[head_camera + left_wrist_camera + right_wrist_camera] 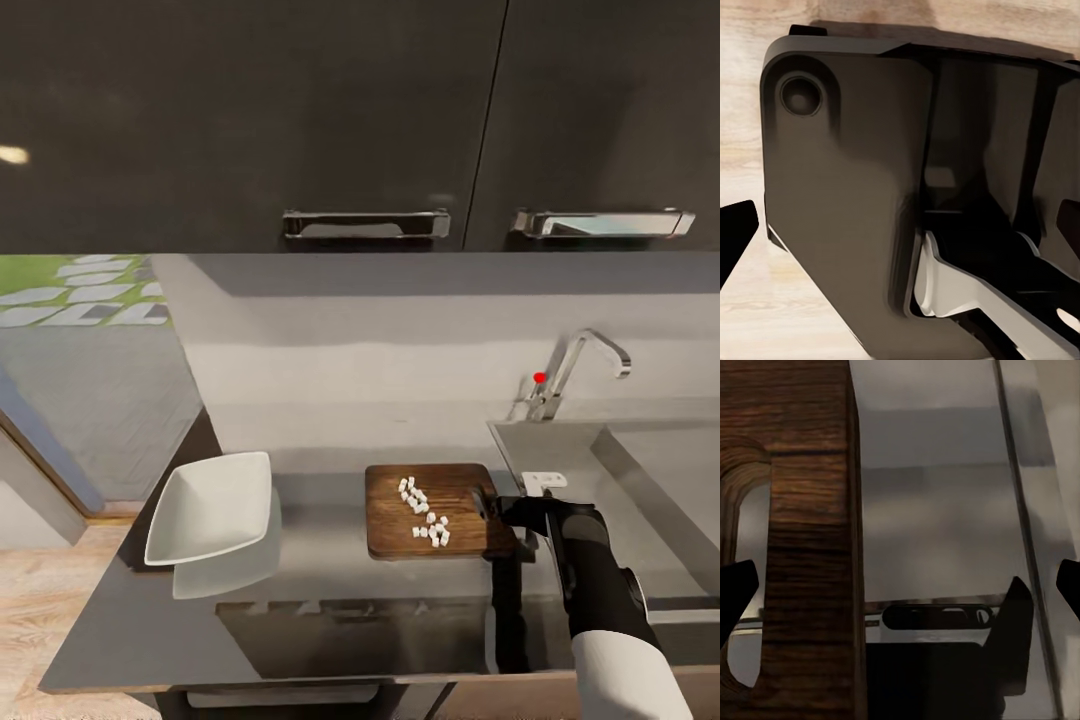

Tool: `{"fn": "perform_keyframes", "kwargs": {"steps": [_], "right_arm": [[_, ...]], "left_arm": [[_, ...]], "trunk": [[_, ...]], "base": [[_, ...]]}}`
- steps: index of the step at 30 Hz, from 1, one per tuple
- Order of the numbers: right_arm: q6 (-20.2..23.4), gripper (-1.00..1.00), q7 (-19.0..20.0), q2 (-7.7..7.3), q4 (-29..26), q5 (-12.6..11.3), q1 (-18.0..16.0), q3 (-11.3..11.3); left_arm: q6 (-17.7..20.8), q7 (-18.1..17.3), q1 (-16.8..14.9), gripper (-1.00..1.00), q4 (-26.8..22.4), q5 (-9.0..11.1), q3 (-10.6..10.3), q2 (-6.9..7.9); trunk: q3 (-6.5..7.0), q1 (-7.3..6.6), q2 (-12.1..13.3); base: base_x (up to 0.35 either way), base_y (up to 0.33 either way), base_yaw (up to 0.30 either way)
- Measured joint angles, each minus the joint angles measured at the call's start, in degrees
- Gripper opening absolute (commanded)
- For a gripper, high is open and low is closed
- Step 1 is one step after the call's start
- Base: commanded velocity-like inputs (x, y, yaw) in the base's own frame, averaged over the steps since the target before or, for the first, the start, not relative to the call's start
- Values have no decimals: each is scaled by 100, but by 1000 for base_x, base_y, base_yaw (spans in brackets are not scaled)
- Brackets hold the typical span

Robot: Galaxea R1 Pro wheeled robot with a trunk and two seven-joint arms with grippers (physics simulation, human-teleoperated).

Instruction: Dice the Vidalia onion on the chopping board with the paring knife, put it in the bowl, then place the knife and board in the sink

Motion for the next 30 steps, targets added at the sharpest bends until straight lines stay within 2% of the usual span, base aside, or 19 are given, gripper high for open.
{"fn": "perform_keyframes", "kwargs": {"steps": [11,12,17,20,30], "right_arm": [[0,100,-8,2,0,0,0,0],[0,-100,-8,-1,0,0,0,0],[-14,-100,-3,-1,0,55,0,-1],[3,-100,-1,2,0,-15,0,1],[1,-100,-18,2,0,-5,0,0]], "left_arm": [[0,-1,0,100,0,0,-2,0],[0,-2,0,100,0,0,-2,0],[0,-2,0,100,0,0,-5,0],[0,0,0,100,1,0,-1,0],[0,1,0,100,0,0,1,0]], "trunk": [[-76,0,-1],[-77,0,-1],[-78,0,-1],[-78,0,-1],[-78,0,-1]], "base": [[0,0,0],[0,0,0],[0,0,0],[0,0,0],[0,0,0]]}}
